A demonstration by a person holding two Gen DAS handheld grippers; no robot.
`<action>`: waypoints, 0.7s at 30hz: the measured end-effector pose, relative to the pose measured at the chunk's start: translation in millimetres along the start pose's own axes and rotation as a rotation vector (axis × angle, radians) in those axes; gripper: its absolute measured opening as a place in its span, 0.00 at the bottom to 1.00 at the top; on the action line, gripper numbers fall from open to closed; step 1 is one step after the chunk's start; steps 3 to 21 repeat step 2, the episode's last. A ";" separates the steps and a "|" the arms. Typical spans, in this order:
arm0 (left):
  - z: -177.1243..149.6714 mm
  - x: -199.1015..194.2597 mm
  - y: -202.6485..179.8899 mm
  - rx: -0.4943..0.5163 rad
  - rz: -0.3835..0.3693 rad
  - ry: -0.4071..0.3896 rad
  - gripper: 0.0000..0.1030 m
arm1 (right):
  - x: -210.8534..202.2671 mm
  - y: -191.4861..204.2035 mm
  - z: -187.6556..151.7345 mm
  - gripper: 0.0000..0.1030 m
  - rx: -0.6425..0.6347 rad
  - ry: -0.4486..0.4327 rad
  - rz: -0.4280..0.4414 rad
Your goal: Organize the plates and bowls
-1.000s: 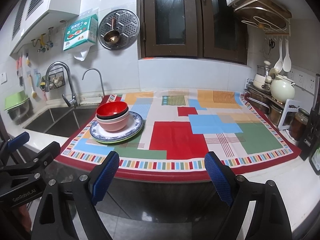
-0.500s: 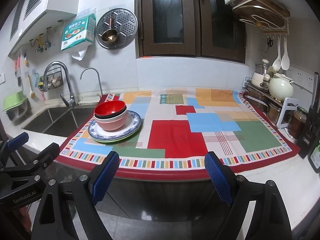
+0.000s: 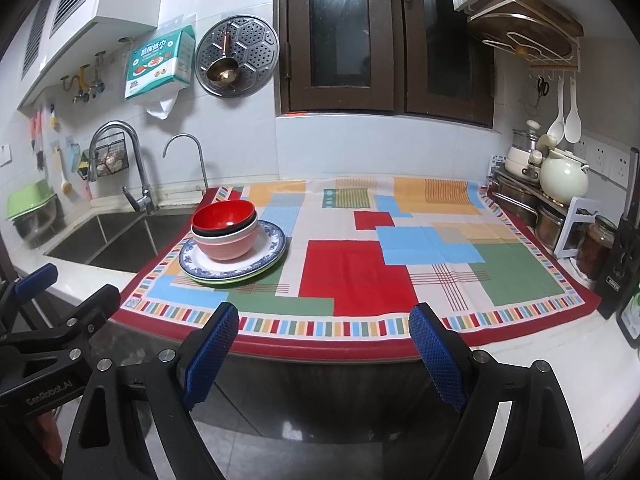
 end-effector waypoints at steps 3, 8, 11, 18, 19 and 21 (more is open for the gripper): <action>-0.8 0.5 1.5 0.000 0.002 0.004 1.00 | 0.2 0.6 0.2 0.85 0.000 0.000 0.000; -0.8 0.5 1.5 0.000 0.002 0.004 1.00 | 0.2 0.6 0.2 0.85 0.000 0.000 0.000; -0.8 0.5 1.5 0.000 0.002 0.004 1.00 | 0.2 0.6 0.2 0.85 0.000 0.000 0.000; -0.8 0.5 1.5 0.000 0.002 0.004 1.00 | 0.2 0.6 0.2 0.85 0.000 0.000 0.000; -0.8 0.5 1.5 0.000 0.002 0.004 1.00 | 0.2 0.6 0.2 0.85 0.000 0.000 0.000; -0.8 0.5 1.5 0.000 0.002 0.004 1.00 | 0.2 0.6 0.2 0.85 0.000 0.000 0.000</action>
Point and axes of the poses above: each gripper's, at about its wrist camera, not at the fingertips, and x roughly the way its jaws point, y to its left, z to its top, the point moved 4 cm from there along x, roughly the way its jaws point, and after that the axes turned 5 degrees about -x, right-handed, at the moved point
